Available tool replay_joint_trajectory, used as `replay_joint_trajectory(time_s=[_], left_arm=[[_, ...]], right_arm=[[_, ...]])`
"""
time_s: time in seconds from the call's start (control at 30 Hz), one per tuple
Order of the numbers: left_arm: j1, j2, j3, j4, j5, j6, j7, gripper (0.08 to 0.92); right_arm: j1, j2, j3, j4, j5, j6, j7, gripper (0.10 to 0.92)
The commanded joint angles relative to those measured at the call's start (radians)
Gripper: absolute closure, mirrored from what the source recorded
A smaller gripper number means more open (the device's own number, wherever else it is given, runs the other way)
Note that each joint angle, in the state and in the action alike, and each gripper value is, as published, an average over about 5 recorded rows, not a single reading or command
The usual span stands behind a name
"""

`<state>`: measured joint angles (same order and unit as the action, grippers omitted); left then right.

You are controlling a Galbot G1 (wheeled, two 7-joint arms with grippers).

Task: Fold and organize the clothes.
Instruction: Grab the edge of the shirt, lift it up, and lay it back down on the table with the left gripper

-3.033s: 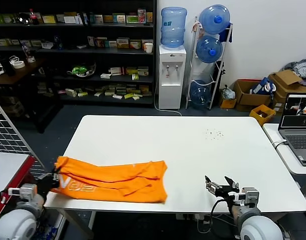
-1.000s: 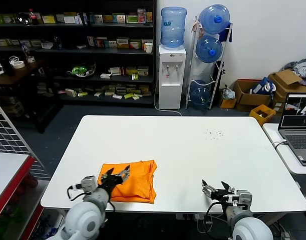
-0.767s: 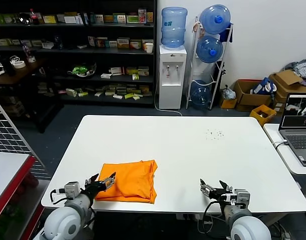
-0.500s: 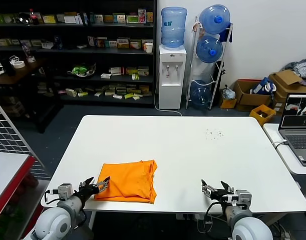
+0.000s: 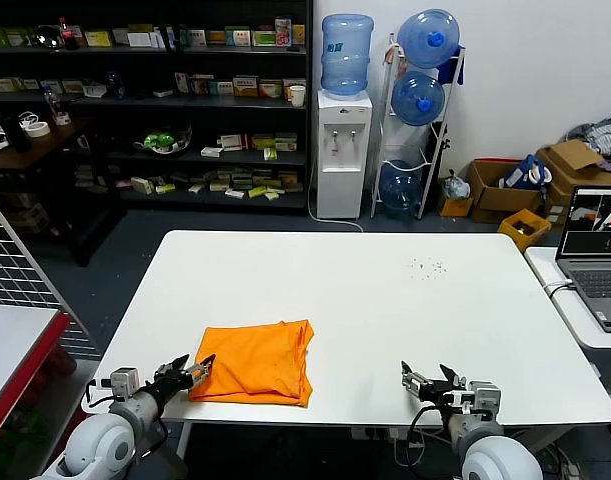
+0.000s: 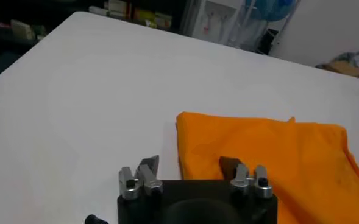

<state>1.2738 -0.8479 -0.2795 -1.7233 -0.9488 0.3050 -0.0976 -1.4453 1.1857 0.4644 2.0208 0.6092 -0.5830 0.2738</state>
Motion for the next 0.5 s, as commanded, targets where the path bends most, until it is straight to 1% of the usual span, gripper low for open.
replay_joint_trajectory(time_s=[0.03,0.37,0.5], left_arm=[[-0.01,-0.003,0.019,0.011,0.006,-0.011,0.034,0.394],[-0.018,-0.022,0.028,0.011,0.033,-0.047,0.027,0.68],[-0.009,-0.029,0.017,-0.014,0.066,-0.074,0.014,0.793]], right_arm=[[-0.004,-0.001,0.003,0.002,0.001,0.001,-0.001,0.203],[-0.007,0.003,0.003,-0.003,0.0,0.004,-0.002,0.203],[-0.007,0.004,0.003,-0.004,0.0,0.005,-0.002,0.203]])
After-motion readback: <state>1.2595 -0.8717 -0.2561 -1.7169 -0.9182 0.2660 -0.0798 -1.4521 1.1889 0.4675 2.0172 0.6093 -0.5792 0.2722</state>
